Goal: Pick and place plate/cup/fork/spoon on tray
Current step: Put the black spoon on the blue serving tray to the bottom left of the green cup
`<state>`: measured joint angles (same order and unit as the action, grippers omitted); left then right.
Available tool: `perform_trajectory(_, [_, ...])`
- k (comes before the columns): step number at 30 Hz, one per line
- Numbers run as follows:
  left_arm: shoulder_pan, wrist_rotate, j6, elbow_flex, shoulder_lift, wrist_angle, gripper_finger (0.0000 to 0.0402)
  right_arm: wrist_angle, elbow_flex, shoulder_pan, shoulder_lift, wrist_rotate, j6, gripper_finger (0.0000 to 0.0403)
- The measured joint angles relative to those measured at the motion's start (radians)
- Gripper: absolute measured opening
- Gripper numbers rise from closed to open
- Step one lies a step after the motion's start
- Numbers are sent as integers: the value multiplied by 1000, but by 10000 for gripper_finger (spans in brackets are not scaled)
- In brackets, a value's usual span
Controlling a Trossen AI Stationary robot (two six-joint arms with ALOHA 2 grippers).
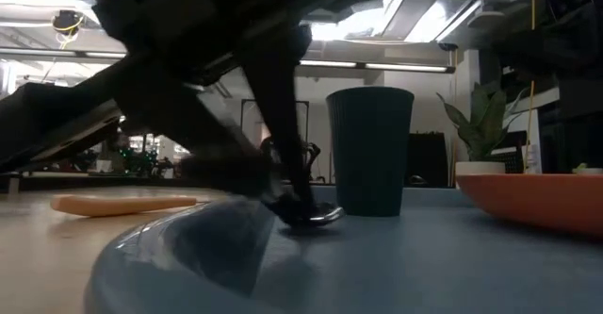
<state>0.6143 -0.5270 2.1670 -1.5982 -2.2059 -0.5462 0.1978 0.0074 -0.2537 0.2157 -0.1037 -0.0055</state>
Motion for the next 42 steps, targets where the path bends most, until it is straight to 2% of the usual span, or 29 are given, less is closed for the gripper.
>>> perform_trajectory(10, [-1,-5,-3,0,0,0,41,0,0,0,0,0,0,90])
perform_trajectory(20, [-24,-7,-30,0,1,-4,42,0,0,0,0,0,0,90])
perform_trajectory(27, [-28,4,-318,-2,96,5,40,-1,0,0,0,0,1,90])
perform_trajectory(29, [-24,-21,-387,-10,113,24,40,-1,0,0,0,0,1,90])
perform_trajectory(34, [-16,-161,-643,-53,137,123,44,-1,0,0,0,0,1,90])
perform_trajectory(37, [-15,-162,-804,-56,133,186,44,0,0,0,0,0,1,90])
perform_trajectory(42, [-18,-169,-980,-56,133,190,41,-1,0,0,0,0,1,90])
